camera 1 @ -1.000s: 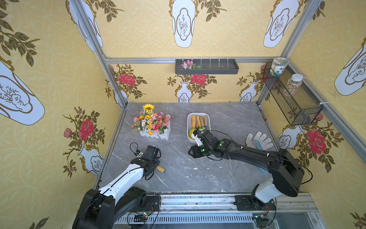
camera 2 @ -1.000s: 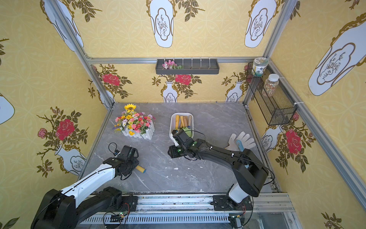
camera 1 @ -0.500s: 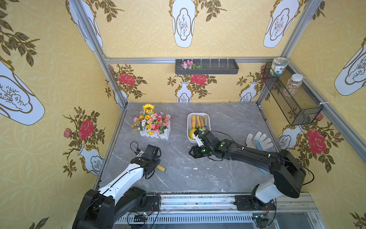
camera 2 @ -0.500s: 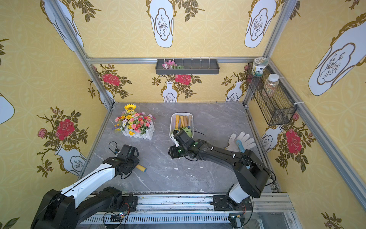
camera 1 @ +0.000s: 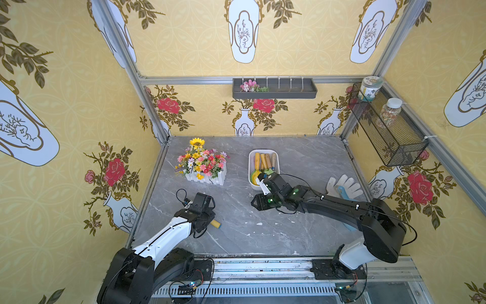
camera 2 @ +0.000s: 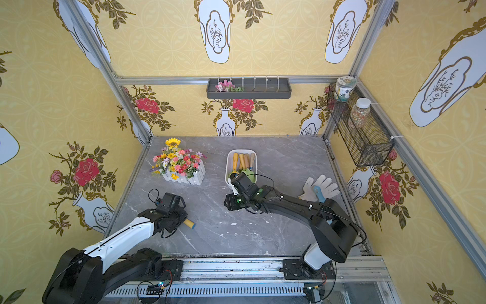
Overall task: Put the shovel into the storage box
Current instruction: Move the shovel to the center of the board.
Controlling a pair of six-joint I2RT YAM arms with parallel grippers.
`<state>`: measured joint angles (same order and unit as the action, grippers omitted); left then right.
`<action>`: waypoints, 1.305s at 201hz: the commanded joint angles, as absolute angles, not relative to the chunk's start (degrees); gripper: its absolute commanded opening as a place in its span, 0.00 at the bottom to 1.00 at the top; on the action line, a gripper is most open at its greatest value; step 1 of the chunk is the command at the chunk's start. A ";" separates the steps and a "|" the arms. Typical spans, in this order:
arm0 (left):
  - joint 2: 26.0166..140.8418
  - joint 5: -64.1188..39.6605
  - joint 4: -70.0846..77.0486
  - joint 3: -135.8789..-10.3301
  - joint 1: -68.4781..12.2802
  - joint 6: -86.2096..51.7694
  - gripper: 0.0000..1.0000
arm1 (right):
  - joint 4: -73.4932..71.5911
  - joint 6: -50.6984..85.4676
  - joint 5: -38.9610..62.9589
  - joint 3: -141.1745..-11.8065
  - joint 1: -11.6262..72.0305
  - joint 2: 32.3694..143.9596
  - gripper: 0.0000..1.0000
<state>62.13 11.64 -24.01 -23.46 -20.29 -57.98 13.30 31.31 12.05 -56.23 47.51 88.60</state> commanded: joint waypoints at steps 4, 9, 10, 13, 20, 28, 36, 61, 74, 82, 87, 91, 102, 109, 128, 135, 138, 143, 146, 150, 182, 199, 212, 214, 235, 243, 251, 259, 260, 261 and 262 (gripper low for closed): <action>63.44 9.34 -22.34 -23.82 -20.39 -56.84 0.29 | 11.48 31.45 11.70 -56.41 47.43 88.25 0.48; 63.73 9.16 -22.12 -23.82 -20.39 -56.79 0.26 | 11.60 31.40 11.61 -56.42 47.38 88.24 0.48; 63.77 9.15 -22.05 -23.82 -20.43 -56.83 0.26 | 11.64 31.34 11.60 -56.42 47.38 88.24 0.48; 63.91 9.03 -21.87 -23.83 -20.47 -56.86 0.25 | 11.68 31.30 11.57 -56.38 47.31 88.17 0.48; 64.10 8.73 -21.26 -23.90 -20.58 -56.97 0.25 | 11.77 31.29 11.51 -56.37 47.34 88.08 0.48; 64.59 8.34 -20.69 -24.11 -20.78 -56.97 0.25 | 11.86 31.29 11.49 -56.29 47.22 87.92 0.48; 65.15 8.04 -20.23 -24.53 -21.19 -57.06 0.25 | 11.84 31.25 11.45 -56.21 47.14 87.85 0.48; 67.15 8.26 -20.21 -26.57 -23.20 -57.25 0.25 | 11.90 31.29 11.41 -55.84 46.97 87.55 0.48; 68.03 8.09 -20.09 -27.19 -24.21 -57.49 0.28 | 11.87 31.33 11.29 -55.81 46.96 87.54 0.48; 68.58 8.09 -20.12 -27.52 -24.68 -57.54 0.32 | 11.95 31.29 11.42 -55.74 46.93 87.46 0.48; 68.84 8.01 -20.19 -27.72 -24.91 -57.38 0.35 | 11.95 31.36 11.40 -55.73 46.85 87.45 0.48; 69.05 8.04 -20.21 -27.84 -25.07 -57.29 0.36 | 11.89 31.23 11.47 -55.74 46.91 87.44 0.48; 69.04 8.09 -20.39 -28.04 -25.31 -56.90 0.37 | 11.96 31.20 11.44 -55.83 46.77 87.45 0.48; 69.03 8.09 -20.48 -28.12 -25.31 -56.63 0.38 | 11.90 31.19 11.48 -55.84 46.71 87.45 0.48; 68.67 7.45 -20.57 -28.30 -25.31 -56.17 0.40 | 11.91 31.03 11.57 -55.81 46.60 87.45 0.48; 68.71 7.09 -20.69 -28.43 -25.31 -55.92 0.41 | 11.75 30.98 11.67 -55.77 46.54 87.45 0.48; 68.80 6.96 -20.71 -28.54 -25.31 -55.84 0.41 | 11.71 30.99 11.68 -55.87 46.58 87.45 0.48; 68.85 6.69 -20.83 -28.71 -25.39 -55.65 0.41 | 11.78 30.99 11.62 -55.88 46.57 87.45 0.48; 68.90 6.62 -20.83 -28.78 -25.44 -55.57 0.41 | 11.72 30.98 11.68 -55.73 46.57 87.45 0.48; 68.91 6.51 -20.75 -28.84 -25.49 -55.46 0.41 | 11.70 31.03 11.71 -55.73 46.54 87.47 0.48; 70.49 5.63 -20.30 -29.35 -25.70 -54.85 0.38 | 11.44 31.25 11.60 -55.18 46.48 87.23 0.48; 71.36 5.95 -20.20 -29.19 -25.79 -54.84 0.38 | 11.34 31.46 11.50 -54.76 46.47 86.86 0.48; 72.07 6.45 -20.04 -28.85 -25.75 -54.89 0.37 | 11.27 31.55 11.29 -54.45 46.37 86.50 0.48; 72.14 6.45 -19.97 -28.79 -25.75 -54.92 0.36 | 11.34 31.55 11.33 -54.42 46.33 86.49 0.48; 72.90 6.35 -19.44 -28.50 -25.76 -55.02 0.33 | 11.47 31.53 11.23 -54.30 46.28 86.14 0.48; 72.98 6.01 -19.34 -28.47 -25.71 -55.04 0.31 | 11.51 31.55 11.15 -54.14 46.31 86.05 0.48; 72.81 5.73 -19.34 -28.48 -25.75 -55.10 0.29 | 11.60 31.50 11.08 -54.06 46.30 85.91 0.48; 72.45 5.42 -19.42 -28.41 -25.74 -55.08 0.27 | 11.60 31.55 11.07 -54.03 46.23 85.79 0.48; 72.35 5.39 -19.42 -28.40 -25.75 -55.14 0.26 | 11.65 31.49 11.07 -53.98 46.23 85.78 0.48; 72.21 5.38 -19.47 -28.39 -25.71 -55.17 0.26 | 11.62 31.48 11.07 -53.97 46.23 85.78 0.48; 72.14 5.32 -19.49 -28.35 -25.73 -55.18 0.25 | 11.61 31.47 11.03 -53.97 46.19 85.74 0.48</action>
